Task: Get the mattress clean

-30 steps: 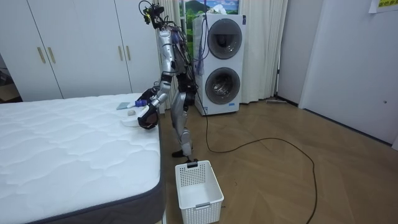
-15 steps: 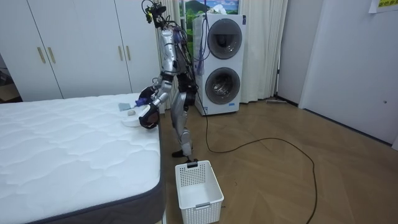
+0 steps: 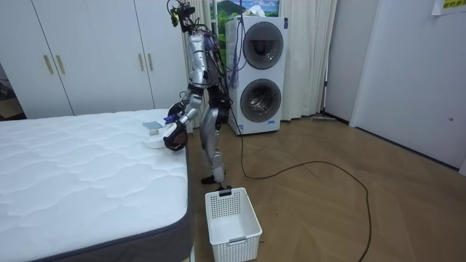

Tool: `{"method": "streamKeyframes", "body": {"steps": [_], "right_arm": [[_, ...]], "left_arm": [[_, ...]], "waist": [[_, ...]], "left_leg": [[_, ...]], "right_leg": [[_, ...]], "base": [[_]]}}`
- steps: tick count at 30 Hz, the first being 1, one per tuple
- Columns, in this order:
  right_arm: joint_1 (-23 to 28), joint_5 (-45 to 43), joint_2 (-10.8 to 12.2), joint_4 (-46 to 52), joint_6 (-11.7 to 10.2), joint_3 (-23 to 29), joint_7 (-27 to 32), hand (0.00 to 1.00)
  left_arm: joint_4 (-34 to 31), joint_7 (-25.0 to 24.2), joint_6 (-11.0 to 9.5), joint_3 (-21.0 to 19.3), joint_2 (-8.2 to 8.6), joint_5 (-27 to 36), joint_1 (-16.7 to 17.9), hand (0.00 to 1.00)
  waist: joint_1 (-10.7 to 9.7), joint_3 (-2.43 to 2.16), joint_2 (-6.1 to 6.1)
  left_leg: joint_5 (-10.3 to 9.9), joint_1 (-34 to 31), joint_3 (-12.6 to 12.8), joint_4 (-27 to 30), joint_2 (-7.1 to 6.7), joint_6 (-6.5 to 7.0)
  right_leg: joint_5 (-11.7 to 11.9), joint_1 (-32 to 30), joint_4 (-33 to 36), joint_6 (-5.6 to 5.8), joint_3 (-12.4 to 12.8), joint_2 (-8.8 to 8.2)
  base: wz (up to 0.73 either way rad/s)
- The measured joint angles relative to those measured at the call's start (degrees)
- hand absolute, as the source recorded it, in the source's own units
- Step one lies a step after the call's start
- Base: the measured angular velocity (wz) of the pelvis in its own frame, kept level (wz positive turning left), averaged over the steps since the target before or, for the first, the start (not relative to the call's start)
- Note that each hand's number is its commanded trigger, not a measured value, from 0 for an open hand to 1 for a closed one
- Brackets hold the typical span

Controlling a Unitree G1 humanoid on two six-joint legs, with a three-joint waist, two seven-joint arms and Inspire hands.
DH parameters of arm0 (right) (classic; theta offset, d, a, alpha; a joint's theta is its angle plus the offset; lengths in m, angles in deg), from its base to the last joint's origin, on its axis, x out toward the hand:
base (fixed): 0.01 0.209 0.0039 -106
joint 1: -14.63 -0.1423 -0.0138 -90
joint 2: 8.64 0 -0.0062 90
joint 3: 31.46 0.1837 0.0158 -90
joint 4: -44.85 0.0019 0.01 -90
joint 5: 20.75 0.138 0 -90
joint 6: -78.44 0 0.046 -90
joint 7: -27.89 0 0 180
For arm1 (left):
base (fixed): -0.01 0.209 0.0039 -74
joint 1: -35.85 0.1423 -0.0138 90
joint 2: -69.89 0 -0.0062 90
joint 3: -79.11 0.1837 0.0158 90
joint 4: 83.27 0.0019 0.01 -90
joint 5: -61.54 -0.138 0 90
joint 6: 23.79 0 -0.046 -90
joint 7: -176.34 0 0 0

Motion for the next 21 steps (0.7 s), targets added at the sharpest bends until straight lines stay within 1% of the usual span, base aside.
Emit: {"method": "streamKeyframes", "body": {"steps": [4, 7, 9, 11, 13, 14, 16, 18, 19, 21], "right_arm": [[-0.2, 0.2, -0.3, -0.7, 0.1, 0.0, -0.8, 1.00], [-0.5, 0.2, -0.4, -1.5, 0.5, -0.2, -1.6, 1.00], [-0.6, -0.1, -0.4, -1.5, 1.1, -0.2, -1.6, 1.00], [-0.9, -0.2, -0.7, -1.4, 1.3, -0.2, -1.7, 1.00], [-0.9, -0.3, -1.4, -1.4, 1.5, -0.2, -1.7, 1.00], [-0.9, -0.3, -1.7, -1.5, 1.8, -0.2, -1.7, 1.00], [-1.3, -0.8, -1.9, -1.5, 2.1, -0.1, -1.7, 1.00], [-1.7, -2.3, -2.9, -1.7, 2.5, 0.0, -1.7, 1.00], [-1.8, -2.7, -3.0, -1.8, 2.5, 0.1, -1.7, 1.00], [-2.8, -3.7, -3.7, -2.8, 3.5, 0.7, -1.8, 1.00]], "left_arm": [[0.0, 0.0, 0.2, 0.1, 0.00, 0.4, -0.1, 1.00], [0.0, 0.0, 0.9, 0.2, -0.01, 0.4, -0.2, 1.00], [0.0, -0.1, 1.7, 0.3, -0.01, 0.4, -0.6, 1.00], [-0.1, -0.2, 2.1, 0.3, -0.07, 0.2, -1.1, 1.00], [-0.1, -0.2, 2.1, 0.3, -0.24, -0.6, -1.9, 1.00], [-0.2, -0.1, 2.2, 0.3, -0.39, -1.3, -2.4, 1.00], [-0.5, 0.0, 2.2, 0.1, -0.86, -2.0, -2.5, 1.00], [-1.1, 0.1, 2.2, 0.0, -1.31, -2.5, -2.9, 1.00], [-1.3, 0.1, 2.2, -0.1, -1.49, -2.5, -2.9, 1.00], [-2.3, 0.1, 2.3, -0.1, -2.65, -3.0, -3.0, 1.00]], "waist": [[-0.2, 0.01, -0.02], [-0.4, 0.02, -0.16], [-0.4, 0.05, -0.57], [-0.2, -0.08, -1.05], [0.5, 0.00, -1.41], [0.8, -0.01, -1.70], [0.9, -0.01, -2.13], [0.9, 0.04, -2.58], [0.9, -0.01, -2.75], [0.7, 0.08, -3.50]], "left_leg": [[0.0, -0.1, -0.1, 0.0, -0.01, 0.00], [0.0, -0.2, 0.2, 0.0, -0.01, 0.01], [0.0, -0.2, 0.4, 0.0, 0.00, 0.01], [0.0, -0.5, 0.5, 0.2, -0.04, 0.01], [0.0, -1.0, 0.6, 0.5, -0.13, 0.01], [0.0, -1.3, 0.6, 0.8, -0.15, 0.01], [0.0, -1.7, 0.6, 1.0, -0.28, 0.02], [0.1, -2.5, 0.7, 1.2, -0.40, 0.34], [0.1, -2.7, 0.7, 1.2, -0.42, 0.35], [0.1, -3.1, 0.7, 1.3, -0.48, 0.39]], "right_leg": [[0.0, 0.0, 0.0, 0.00, -0.1, -0.06], [0.0, -0.1, 0.1, 0.00, -0.2, -0.15], [-0.1, -0.3, 0.3, 0.04, -0.2, -0.23], [-0.1, -0.7, 0.6, 0.06, 0.1, -0.27], [-0.1, -1.3, 1.1, 0.06, 0.2, -0.41], [-0.1, -1.7, 1.3, 0.06, 0.4, -0.45], [-0.2, -2.4, 1.9, 0.06, 0.6, -0.55], [-0.2, -3.3, 2.5, 0.08, 0.6, -0.76], [-0.3, -3.5, 2.7, 0.05, 0.6, -0.81], [-0.3, -4.1, 3.2, -0.07, 0.4, -0.95]], "base": [[0.01], [0.00], [0.00], [-0.02], [0.00], [-0.04], [-0.02], [0.02], [0.00], [0.02]]}}
